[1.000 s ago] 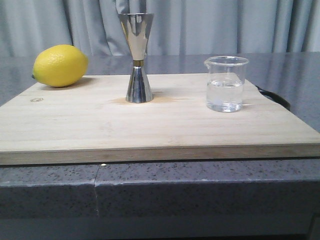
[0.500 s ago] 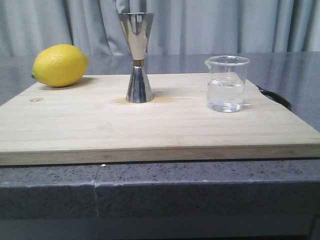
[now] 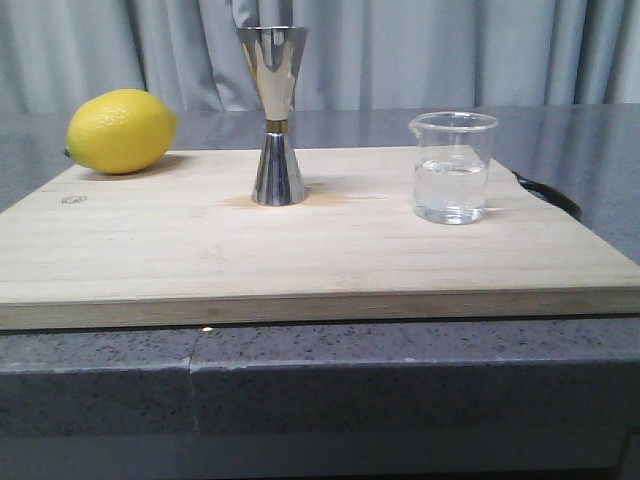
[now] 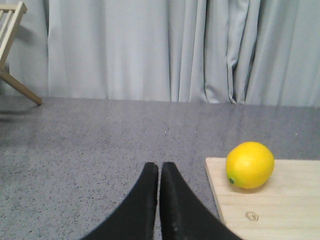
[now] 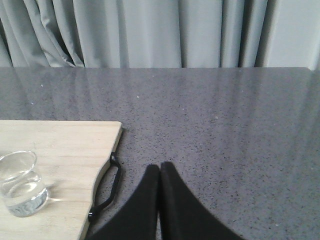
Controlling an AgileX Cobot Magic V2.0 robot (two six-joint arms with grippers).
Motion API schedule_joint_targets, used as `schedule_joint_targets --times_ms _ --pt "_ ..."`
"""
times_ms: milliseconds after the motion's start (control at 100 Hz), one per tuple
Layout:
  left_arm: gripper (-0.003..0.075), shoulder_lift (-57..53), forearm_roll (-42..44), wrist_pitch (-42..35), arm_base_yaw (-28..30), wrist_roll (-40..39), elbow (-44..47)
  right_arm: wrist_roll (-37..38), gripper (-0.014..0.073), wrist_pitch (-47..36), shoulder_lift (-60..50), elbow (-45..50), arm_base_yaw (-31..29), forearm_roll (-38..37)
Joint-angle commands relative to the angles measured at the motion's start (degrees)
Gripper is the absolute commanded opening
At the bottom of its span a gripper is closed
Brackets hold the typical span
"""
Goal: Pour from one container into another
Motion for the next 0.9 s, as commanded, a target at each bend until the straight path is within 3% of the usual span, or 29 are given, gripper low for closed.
schedule_joint_targets --times_ms 0,290,890 --pt "-0.0019 4.9 -0.3 0.2 0.0 1.3 -5.2 0.0 -0.0052 -1.2 5.3 -6.0 -0.4 -1.7" --pt "-0.0019 9.7 -0.5 -1.5 0.0 1.3 -6.1 0.0 -0.0052 -1.1 11.7 -8.4 -0.4 -1.7" --pt "-0.0019 10.1 -0.5 -1.5 0.0 1.3 -6.1 0.0 -0.0046 -1.1 12.0 -8.3 -0.4 -1.5"
